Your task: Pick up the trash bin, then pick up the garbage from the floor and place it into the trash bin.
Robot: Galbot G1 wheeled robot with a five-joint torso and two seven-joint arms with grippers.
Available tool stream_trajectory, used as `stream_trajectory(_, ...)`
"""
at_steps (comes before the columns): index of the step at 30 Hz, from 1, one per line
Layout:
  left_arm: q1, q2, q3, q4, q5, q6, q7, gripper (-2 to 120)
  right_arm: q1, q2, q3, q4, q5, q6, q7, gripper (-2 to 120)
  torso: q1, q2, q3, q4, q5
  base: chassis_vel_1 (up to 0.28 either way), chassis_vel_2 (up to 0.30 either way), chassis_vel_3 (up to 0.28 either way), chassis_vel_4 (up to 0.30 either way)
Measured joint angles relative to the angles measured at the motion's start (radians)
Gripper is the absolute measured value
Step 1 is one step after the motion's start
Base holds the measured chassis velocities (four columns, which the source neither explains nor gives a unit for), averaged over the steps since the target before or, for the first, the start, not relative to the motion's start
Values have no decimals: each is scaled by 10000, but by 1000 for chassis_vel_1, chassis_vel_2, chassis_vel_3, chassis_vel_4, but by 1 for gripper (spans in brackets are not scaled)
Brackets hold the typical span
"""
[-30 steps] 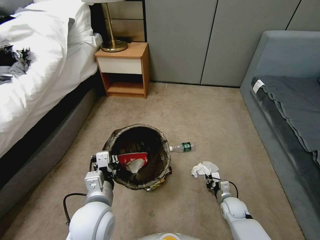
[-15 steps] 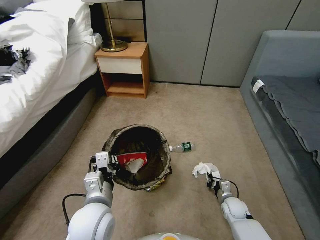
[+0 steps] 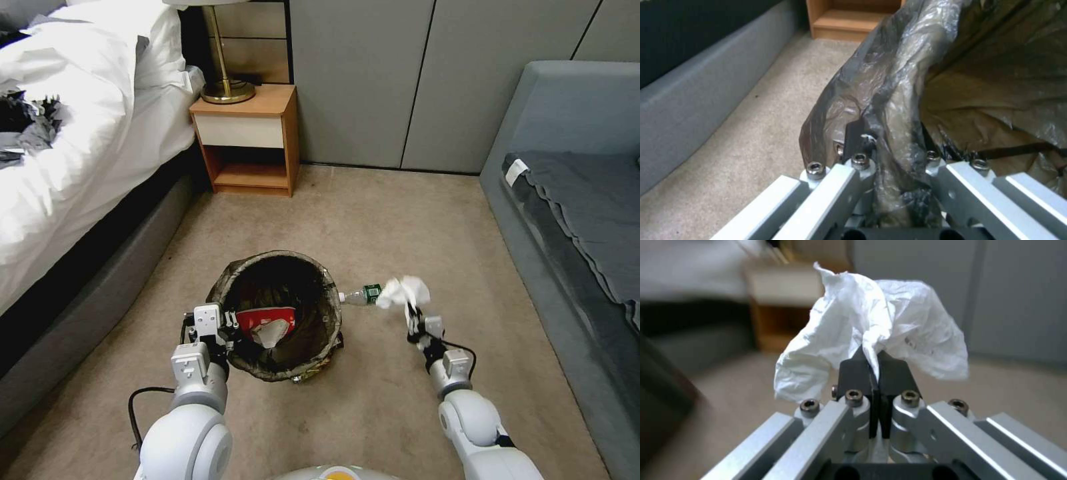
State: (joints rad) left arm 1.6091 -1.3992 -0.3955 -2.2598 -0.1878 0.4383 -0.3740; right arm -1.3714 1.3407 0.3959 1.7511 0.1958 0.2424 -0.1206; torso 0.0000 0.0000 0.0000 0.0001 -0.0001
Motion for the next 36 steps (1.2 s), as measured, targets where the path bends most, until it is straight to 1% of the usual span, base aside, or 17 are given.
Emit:
stream_trajectory(1,1,33,52,56,-2,8,2,2,-164,-35,-96,602,7,311,-429,0,0,0,0,0,-2,0,0,0,0)
stream_trajectory(2,1,33,52,56,-2,8,2,2,-164,-35,-96,602,7,311,-429,0,0,0,0,0,-2,0,0,0,0)
stream_trajectory(5,5,53,131,158,8,13,13,2,-560,-122,-407,1732,6,1028,-1365,0,0,0,0,0,0,0,0,0,0)
stream_trajectory(7,4,51,133,169,11,13,14,2,-634,-141,-469,1903,5,1131,-1517,0,0,0,0,0,1,0,0,0,0)
stream_trajectory(9,-20,39,142,234,29,13,17,2,-936,-242,-749,2537,-38,1410,-2086,0,0,0,0,-1,0,0,0,0,0)
stream_trajectory(13,-35,38,155,246,31,13,22,2,-1120,-336,-1001,2830,-133,1487,-2350,0,0,0,0,-1,1,0,0,0,0)
stream_trajectory(14,-54,34,167,250,32,13,25,2,-1259,-427,-1259,2962,-280,1535,-2488,0,0,0,0,-1,-1,0,0,0,0)
stream_trajectory(15,-68,26,179,250,33,13,26,2,-1356,-501,-1550,2971,-463,1567,-2553,0,0,0,0,-2,2,0,0,0,0)
stream_trajectory(16,-68,26,179,250,33,13,26,2,-1356,-501,-1550,2971,-463,1567,-2553,0,0,0,0,-2,2,0,0,0,0)
stream_trajectory(18,-69,6,217,251,40,16,30,2,-1371,-543,-2012,2720,-725,1590,-2574,0,0,0,0,-1,1,0,0,0,0)
stream_trajectory(19,-69,6,217,251,40,16,30,2,-1371,-543,-2012,2720,-725,1590,-2574,0,0,0,0,-1,1,0,0,0,0)
stream_trajectory(21,-38,-4,230,210,47,22,31,2,-1191,-490,-2323,2248,-895,1590,-2568,0,0,0,0,-1,1,0,0,0,0)
stream_trajectory(22,-38,-4,230,210,47,22,31,2,-1191,-490,-2323,2248,-895,1590,-2568,0,0,0,0,-1,1,0,0,0,0)
stream_trajectory(28,39,-49,210,31,49,30,33,2,-612,-243,-2700,1287,-1015,1528,-2455,0,0,0,0,0,1,0,0,0,0)
stream_trajectory(36,69,-73,248,-82,44,57,35,2,-225,-26,-2962,615,-1127,1408,-2306,0,0,0,0,-1,2,0,0,0,0)
